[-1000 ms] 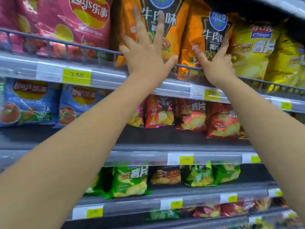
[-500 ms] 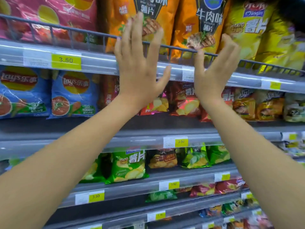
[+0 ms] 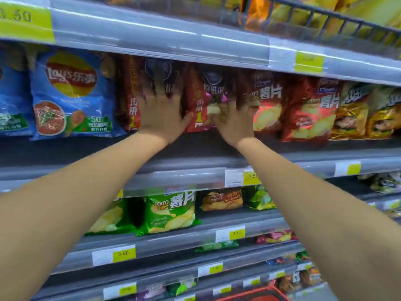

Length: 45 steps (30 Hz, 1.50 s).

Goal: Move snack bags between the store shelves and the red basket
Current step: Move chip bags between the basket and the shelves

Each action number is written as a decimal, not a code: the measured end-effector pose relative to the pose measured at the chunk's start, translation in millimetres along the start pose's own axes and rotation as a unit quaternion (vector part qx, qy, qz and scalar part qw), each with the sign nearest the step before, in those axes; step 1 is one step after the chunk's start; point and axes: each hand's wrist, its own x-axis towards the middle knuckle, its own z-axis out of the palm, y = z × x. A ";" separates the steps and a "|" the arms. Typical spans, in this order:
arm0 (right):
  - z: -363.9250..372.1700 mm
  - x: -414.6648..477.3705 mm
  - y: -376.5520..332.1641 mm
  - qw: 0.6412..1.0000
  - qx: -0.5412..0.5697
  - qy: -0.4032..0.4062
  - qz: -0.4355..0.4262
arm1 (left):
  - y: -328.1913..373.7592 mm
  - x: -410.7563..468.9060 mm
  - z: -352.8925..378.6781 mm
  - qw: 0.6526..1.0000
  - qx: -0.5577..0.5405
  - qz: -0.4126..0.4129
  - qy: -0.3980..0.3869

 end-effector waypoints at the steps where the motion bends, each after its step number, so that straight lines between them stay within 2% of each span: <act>1: 5.7 6.5 -1.0 1.000 0.016 -0.005 0.003 | -4.1 3.5 8.4 1.000 -0.001 -0.013 0.007; 4: 18.6 22.3 -7.4 0.995 0.092 -0.019 0.033 | -11.4 12.1 25.0 0.998 -0.020 -0.059 0.018; 8: 32.1 36.5 -15.7 0.986 0.146 -0.058 0.058 | -13.0 20.5 36.9 0.992 -0.078 -0.101 -0.006; 14: 35.9 49.5 -13.9 0.987 0.114 -0.098 0.052 | -8.5 24.9 39.7 0.987 -0.094 -0.125 -0.019; 16: 36.1 47.4 -15.2 0.990 0.104 -0.080 0.048 | -7.3 22.7 34.4 0.987 -0.094 -0.132 -0.016; 21: 34.4 43.7 -8.4 0.993 0.093 0.071 0.015 | 3.5 16.7 29.3 0.984 -0.103 -0.143 -0.011; 23: 38.4 47.0 -8.6 0.994 0.094 0.061 0.020 | 5.2 19.1 35.4 0.983 -0.102 -0.152 -0.002; 28: 54.2 53.8 -13.6 0.986 0.143 -0.035 0.078 | 5.5 24.9 47.4 0.979 -0.120 -0.162 0.016; 31: 54.1 54.7 -9.0 0.982 0.170 -0.048 0.072 | 1.8 24.6 43.2 0.961 -0.170 -0.211 0.055; 35: 57.6 53.7 -8.9 0.974 0.223 -0.004 0.047 | -10.9 27.7 40.1 0.955 -0.175 -0.235 0.051; 38: 55.4 53.9 -13.6 0.974 0.216 0.062 0.004 | -10.6 32.3 34.9 0.962 -0.156 -0.199 0.104; 40: 52.7 54.1 -17.4 0.974 0.201 0.104 -0.012 | -6.5 32.9 34.0 0.966 -0.142 -0.184 0.112; 42: 54.4 54.6 -20.7 0.985 0.153 0.085 -0.001 | -5.0 32.1 39.0 0.967 -0.136 -0.200 0.086; 45: 59.8 55.8 -21.5 0.994 0.107 -0.011 0.036 | -7.9 32.1 48.9 0.957 -0.160 -0.237 0.050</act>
